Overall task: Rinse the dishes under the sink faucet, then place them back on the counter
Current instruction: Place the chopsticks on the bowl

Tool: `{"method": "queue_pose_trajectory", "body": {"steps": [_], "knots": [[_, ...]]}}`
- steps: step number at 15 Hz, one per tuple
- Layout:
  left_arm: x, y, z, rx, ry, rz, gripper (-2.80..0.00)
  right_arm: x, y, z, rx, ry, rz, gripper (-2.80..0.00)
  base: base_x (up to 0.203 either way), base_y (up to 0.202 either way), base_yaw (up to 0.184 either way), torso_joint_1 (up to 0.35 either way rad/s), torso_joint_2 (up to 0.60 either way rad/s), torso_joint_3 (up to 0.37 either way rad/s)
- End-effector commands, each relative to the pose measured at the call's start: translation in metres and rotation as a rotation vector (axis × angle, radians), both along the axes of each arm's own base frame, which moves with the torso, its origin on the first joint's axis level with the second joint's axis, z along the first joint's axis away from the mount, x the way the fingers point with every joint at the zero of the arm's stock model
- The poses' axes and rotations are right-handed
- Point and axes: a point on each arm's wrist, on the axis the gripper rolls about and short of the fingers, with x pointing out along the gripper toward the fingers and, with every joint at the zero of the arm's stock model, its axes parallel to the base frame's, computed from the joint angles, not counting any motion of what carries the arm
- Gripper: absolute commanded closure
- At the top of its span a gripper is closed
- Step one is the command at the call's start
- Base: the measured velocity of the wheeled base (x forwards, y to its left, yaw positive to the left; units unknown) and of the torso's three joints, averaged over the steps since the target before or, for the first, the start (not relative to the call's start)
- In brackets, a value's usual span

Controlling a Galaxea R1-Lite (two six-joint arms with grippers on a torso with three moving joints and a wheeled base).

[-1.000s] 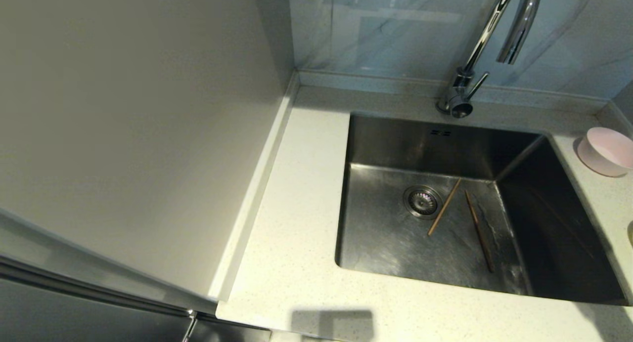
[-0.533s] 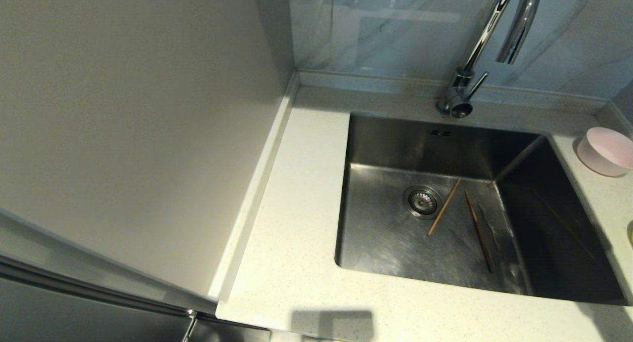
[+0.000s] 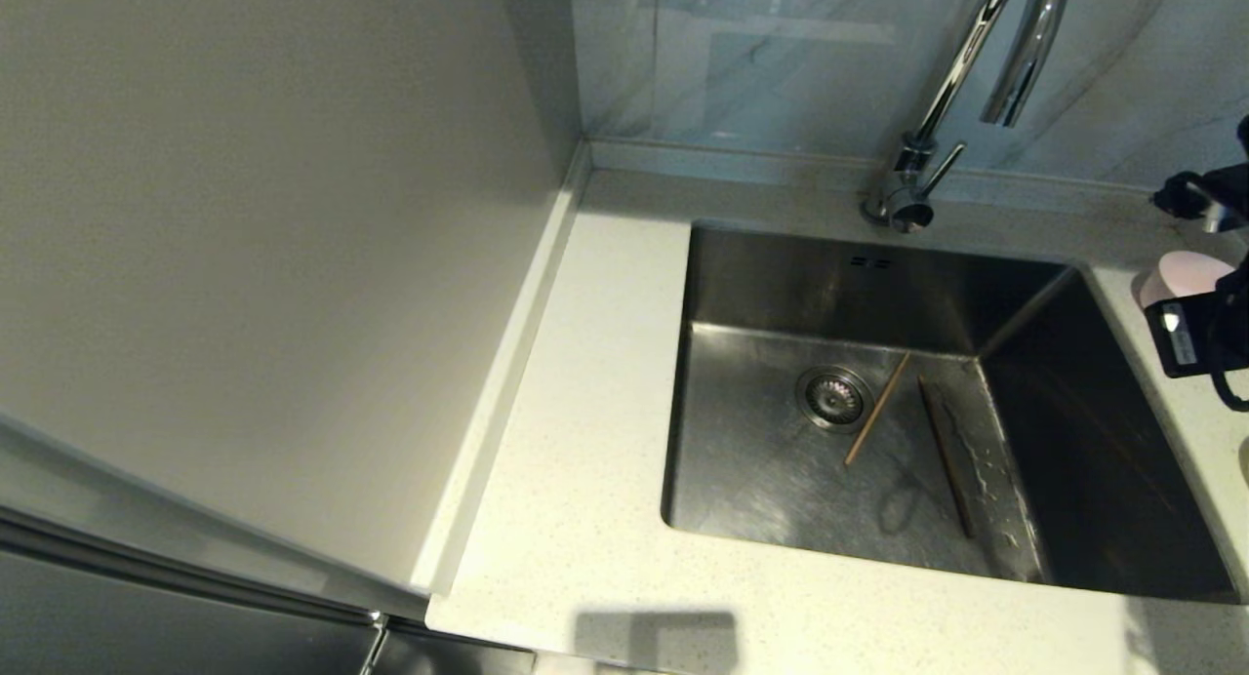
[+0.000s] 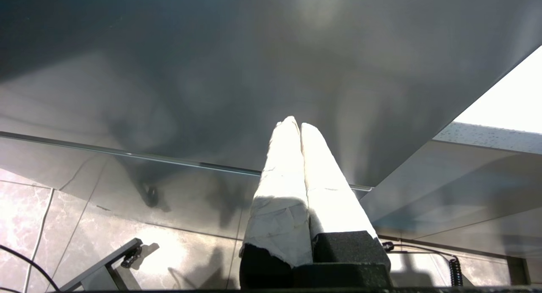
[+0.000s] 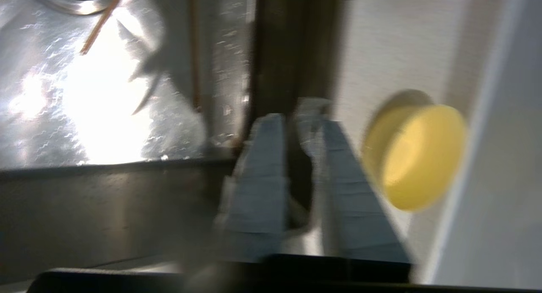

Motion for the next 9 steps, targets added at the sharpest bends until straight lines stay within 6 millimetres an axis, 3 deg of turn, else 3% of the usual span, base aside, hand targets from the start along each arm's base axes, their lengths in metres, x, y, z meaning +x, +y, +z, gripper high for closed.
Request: {"method": "queue_pose_trajectory", "body": {"steps": [1,6,9], "knots": [[0.0,0.0,0.0,-0.001,-0.003,0.0,0.0,0.018,0.002,-0.013,0.03,0.052,0.034,-2.8,0.0,0.0,0.0,0.0,0.0,0.0],[0.0,0.0,0.0,-0.001,-0.003,0.0,0.0,0.033,0.005,-0.022,0.085,0.081,0.081,-2.8,0.0,0.0,0.0,0.0,0.0,0.0],[0.0,0.0,0.0,-0.001,-0.003,0.0,0.0,0.051,0.006,-0.041,0.141,0.121,0.06,-2.8,0.0,0.0,0.0,0.0,0.0,0.0]]}}
